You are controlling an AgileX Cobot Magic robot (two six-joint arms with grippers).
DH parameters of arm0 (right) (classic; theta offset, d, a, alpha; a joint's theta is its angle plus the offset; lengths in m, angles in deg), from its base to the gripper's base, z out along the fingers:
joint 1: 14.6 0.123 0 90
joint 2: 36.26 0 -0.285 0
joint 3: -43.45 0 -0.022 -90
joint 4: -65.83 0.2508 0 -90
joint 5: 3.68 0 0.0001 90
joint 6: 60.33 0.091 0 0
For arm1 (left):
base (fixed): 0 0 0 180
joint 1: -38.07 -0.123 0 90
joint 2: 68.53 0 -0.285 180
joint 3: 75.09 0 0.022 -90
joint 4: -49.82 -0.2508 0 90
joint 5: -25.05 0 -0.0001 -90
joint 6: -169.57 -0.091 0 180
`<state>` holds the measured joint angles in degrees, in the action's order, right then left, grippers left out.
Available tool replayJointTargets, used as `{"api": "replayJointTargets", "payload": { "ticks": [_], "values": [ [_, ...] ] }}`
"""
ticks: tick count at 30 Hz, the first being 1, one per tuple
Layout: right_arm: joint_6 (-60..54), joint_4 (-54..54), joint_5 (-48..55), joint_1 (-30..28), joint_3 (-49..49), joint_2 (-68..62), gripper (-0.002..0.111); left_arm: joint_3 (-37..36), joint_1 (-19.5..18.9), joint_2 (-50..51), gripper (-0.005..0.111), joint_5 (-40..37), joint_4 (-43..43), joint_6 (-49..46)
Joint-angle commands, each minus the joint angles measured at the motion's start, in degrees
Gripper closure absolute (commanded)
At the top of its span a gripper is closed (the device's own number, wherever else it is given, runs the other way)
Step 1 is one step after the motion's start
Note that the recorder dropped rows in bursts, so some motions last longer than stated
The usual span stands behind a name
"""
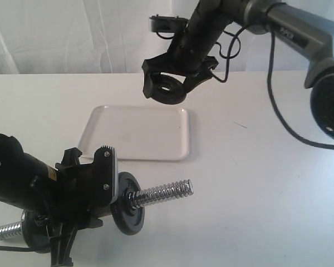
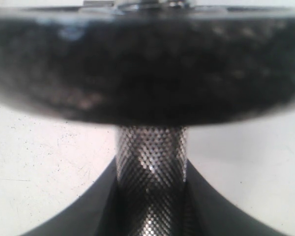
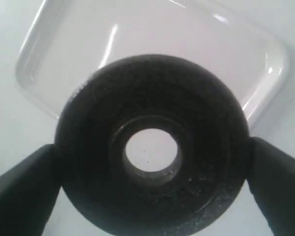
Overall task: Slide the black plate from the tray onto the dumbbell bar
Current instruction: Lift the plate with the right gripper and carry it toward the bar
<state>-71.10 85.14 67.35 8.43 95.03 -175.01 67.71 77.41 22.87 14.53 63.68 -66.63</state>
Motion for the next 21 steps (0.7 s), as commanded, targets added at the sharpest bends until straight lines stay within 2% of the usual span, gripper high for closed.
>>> {"api": "replayJointTargets", "payload": {
  "ticks": [1, 6, 12, 21],
  "values": [
    [-5.00, 7.59, -1.07, -1.43, -6.55, 7.97, 0.108, 1.32, 0.15, -2.97, 0.107, 3.34, 2.41, 0.78],
    [-7.15, 8.07, -1.07, -2.72, -16.99, 16.21, 0.108, 1.32, 0.15, -2.97, 0.107, 3.34, 2.41, 0.78],
    [-9.63, 10.00, -2.80, -6.43, -33.91, 29.42, 0.108, 1.32, 0.15, -2.97, 0.107, 3.20, 2.41, 0.78],
    [-16.65, 19.70, -6.88, -9.84, -54.52, 48.02, 0.108, 1.32, 0.15, -2.97, 0.107, 3.20, 2.41, 0.78]
  ]
}}
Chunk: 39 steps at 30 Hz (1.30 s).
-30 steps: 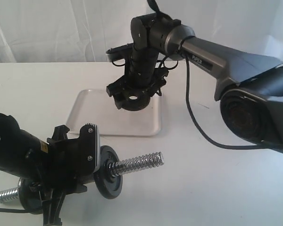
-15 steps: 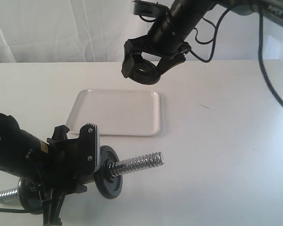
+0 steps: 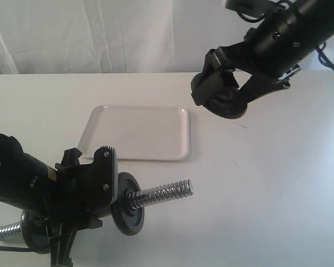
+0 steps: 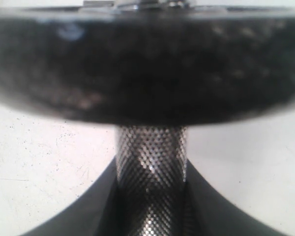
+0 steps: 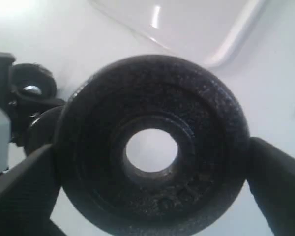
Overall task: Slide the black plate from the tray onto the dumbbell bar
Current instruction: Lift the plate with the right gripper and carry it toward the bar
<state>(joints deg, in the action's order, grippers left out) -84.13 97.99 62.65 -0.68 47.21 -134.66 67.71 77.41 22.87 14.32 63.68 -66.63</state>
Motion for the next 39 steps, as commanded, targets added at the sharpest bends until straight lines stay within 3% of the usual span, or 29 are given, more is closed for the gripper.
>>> {"api": "replayJointTargets", "payload": {
  "ticks": [1, 10, 18, 24, 29, 31, 39],
  "values": [
    [-3.62, 6.97, -2.97, -0.74, -8.69, 9.44, 0.108, 1.32, 0.15, -2.97, 0.107, 3.41, 2.41, 0.78],
    [-5.20, 7.46, -8.07, -0.74, -25.20, 20.81, 0.108, 1.32, 0.15, -2.97, 0.107, 3.41, 2.41, 0.78],
    [-14.45, 14.85, -11.59, -2.23, -35.32, 22.22, 0.108, 1.32, 0.15, -2.97, 0.107, 3.41, 2.41, 0.78],
    [-23.37, 23.27, -9.71, -8.06, -36.55, 19.98, 0.108, 1.32, 0.15, -2.97, 0.107, 3.41, 2.41, 0.78],
    [-38.93, 39.24, 3.64, -13.59, -36.55, 13.37, 0.108, 1.32, 0.15, -2.97, 0.107, 3.41, 2.41, 0.78],
    [-42.81, 43.42, 3.64, -15.16, -36.66, 9.86, 0.108, 1.32, 0.15, -2.97, 0.107, 3.41, 2.41, 0.78],
    [-46.04, 47.01, 3.64, -15.81, -40.46, 6.84, 0.108, 1.32, 0.15, -2.97, 0.107, 3.41, 2.41, 0.78]
  ]
}}
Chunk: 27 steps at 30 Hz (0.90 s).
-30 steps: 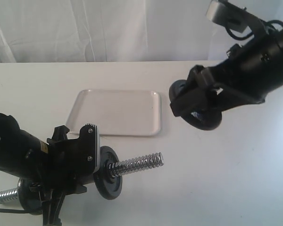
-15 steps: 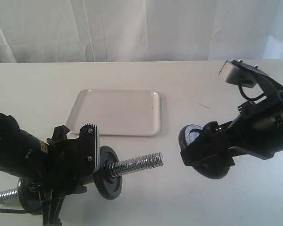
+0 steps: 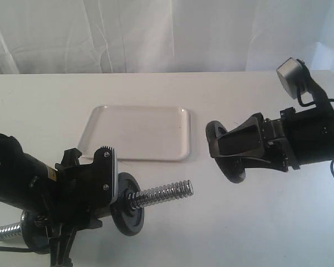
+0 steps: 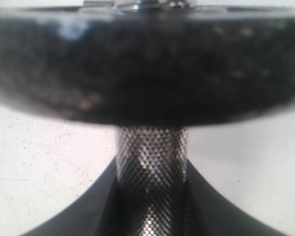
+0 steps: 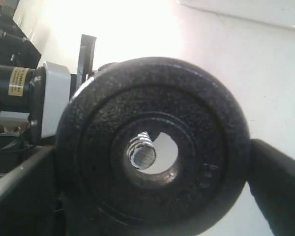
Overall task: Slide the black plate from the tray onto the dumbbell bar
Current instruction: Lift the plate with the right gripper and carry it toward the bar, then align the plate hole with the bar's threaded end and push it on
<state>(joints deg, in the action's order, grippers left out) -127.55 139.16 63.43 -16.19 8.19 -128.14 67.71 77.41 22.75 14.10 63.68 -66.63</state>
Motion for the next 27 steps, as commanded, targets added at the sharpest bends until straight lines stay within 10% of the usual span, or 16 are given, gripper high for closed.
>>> {"api": "replayJointTargets", "payload": {
  "ticks": [1, 27],
  "values": [
    [-2.62, 6.34, 2.85, -0.20, -2.11, 0.45, 0.108, 1.32, 0.15, -2.85, 0.107, 3.62, 2.41, 0.78],
    [-5.61, 13.74, 2.85, 3.31, -10.66, -0.68, 0.108, 1.32, 0.15, -2.85, 0.107, 3.60, 2.41, 2.50]
  ]
}}
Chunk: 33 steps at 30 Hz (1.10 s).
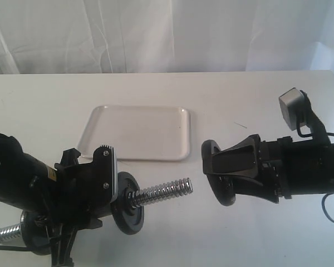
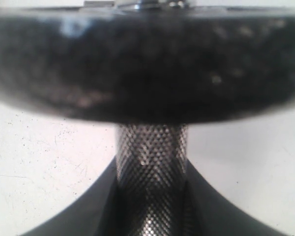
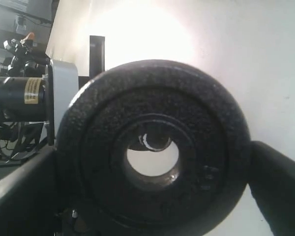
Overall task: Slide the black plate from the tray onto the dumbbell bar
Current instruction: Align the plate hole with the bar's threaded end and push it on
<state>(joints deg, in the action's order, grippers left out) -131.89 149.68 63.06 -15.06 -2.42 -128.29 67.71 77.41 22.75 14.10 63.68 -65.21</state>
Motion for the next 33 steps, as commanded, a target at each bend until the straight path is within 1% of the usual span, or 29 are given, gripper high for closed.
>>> {"api": "replayJointTargets", "payload": {
  "ticks": [1, 8, 18, 26, 33],
  "values": [
    [-1.41, 3.22, 3.22, 2.72, -0.05, -1.28, 0.108, 1.32, 0.15, -2.85, 0.107, 3.60, 2.41, 1.08],
    [-4.61, 6.12, 3.22, 3.40, -0.05, -5.72, 0.108, 1.32, 0.15, -2.85, 0.107, 3.60, 2.41, 1.08],
    [-5.97, 8.79, 3.22, 3.51, 0.25, -8.99, 0.108, 1.32, 0.15, -2.85, 0.107, 3.60, 2.41, 1.08],
    [-6.58, 8.83, 3.22, 7.83, 2.82, -10.76, 0.108, 1.32, 0.15, -2.85, 0.107, 3.60, 2.41, 1.08],
    [-6.58, 9.73, 3.22, 8.09, 3.33, -10.84, 0.108, 1.32, 0.15, -2.85, 0.107, 3.60, 2.41, 1.08]
  ]
}}
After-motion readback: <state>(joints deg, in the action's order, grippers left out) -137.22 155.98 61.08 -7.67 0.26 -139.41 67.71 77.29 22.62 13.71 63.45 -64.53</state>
